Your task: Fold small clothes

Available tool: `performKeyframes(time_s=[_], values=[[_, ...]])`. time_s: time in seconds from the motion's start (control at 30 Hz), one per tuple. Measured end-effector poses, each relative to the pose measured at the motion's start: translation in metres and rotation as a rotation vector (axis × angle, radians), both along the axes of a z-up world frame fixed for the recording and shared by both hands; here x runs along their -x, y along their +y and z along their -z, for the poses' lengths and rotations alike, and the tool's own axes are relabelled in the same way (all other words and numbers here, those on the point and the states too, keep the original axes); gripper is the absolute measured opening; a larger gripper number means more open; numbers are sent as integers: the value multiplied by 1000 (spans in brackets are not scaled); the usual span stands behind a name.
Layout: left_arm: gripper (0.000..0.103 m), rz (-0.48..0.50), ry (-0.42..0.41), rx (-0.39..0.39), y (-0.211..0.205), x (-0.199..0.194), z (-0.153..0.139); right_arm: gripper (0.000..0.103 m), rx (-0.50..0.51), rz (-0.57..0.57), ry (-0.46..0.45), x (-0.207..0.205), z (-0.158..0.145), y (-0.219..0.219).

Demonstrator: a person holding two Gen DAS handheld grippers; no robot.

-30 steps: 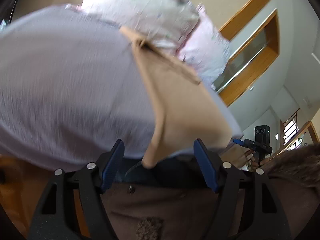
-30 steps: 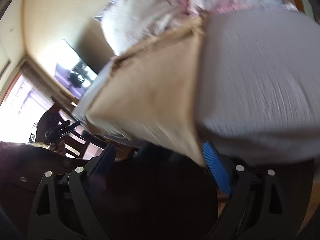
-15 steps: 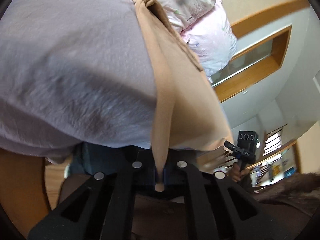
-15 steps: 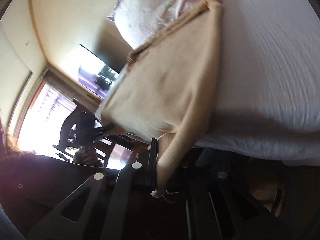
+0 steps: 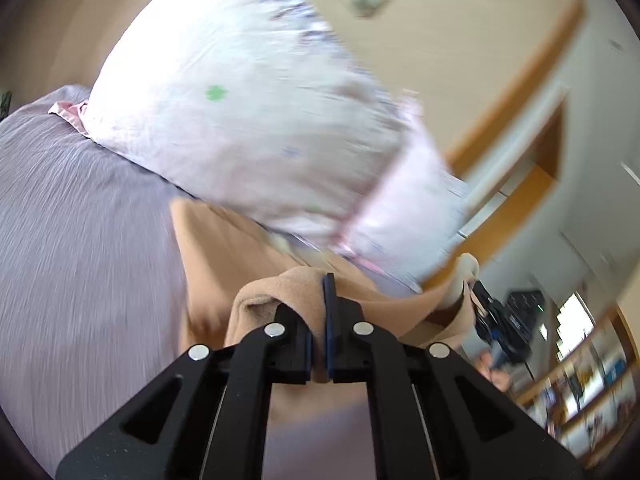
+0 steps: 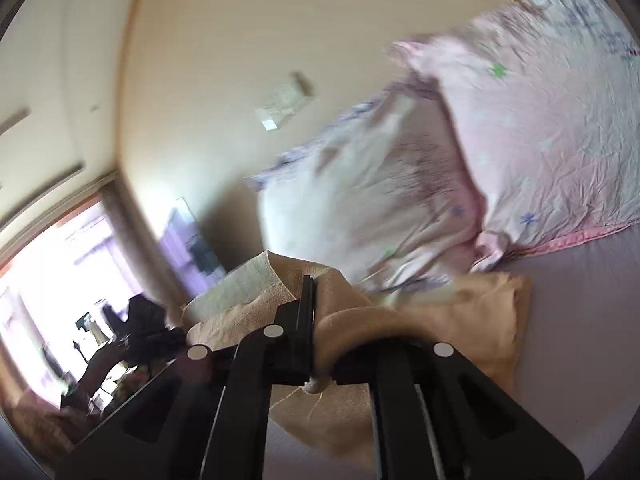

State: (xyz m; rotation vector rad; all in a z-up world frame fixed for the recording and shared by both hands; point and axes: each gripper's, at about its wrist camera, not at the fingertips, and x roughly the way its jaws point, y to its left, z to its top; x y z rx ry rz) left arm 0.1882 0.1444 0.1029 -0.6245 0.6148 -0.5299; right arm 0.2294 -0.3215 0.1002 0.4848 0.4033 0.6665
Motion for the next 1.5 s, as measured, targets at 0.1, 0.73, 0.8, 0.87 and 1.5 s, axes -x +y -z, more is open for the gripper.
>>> performKeyframes(time_s=[0.1,0.73,0.8,0.87,1.5], values=[[4,-61,118,-30,1,-67,24,7,63,89,135,-66,30,5],[52,-128,309,162,56,-84,57,74,127,230,310,-101,69,1],[52,-37,271,120,34,-78,54,54,269,236,342,-115,73,20],[58,27,235,50,10,-72,47,45,400,262,375,-127,79,38],[64,52,243,-92,-25,-87,74,3,482,406,344,-152,95,28]])
